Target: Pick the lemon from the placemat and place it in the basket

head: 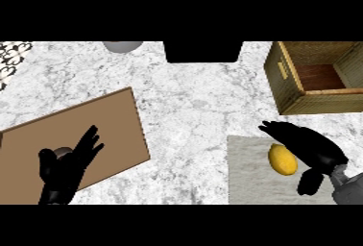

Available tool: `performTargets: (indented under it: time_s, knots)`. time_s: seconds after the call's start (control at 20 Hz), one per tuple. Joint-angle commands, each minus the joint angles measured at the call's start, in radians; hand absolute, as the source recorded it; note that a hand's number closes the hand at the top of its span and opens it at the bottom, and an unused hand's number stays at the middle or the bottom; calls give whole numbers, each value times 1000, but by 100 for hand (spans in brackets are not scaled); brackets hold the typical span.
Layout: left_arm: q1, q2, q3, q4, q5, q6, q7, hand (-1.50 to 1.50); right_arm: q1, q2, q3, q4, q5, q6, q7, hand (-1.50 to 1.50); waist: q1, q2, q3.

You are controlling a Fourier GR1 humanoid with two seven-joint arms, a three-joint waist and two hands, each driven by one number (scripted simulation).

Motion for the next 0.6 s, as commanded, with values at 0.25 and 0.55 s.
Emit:
performTargets:
  time_s: [0.25, 0.55]
  knots:
    - [37, -6, 7, 124, -30, 17, 23, 0, -14, -3, 37, 70, 141, -97, -130, 150, 6, 18, -19]
    - [3, -5, 30, 125, -21, 25, 62, 0, -11, 58, 64, 99, 219, -160, -119, 150, 0, 17, -19]
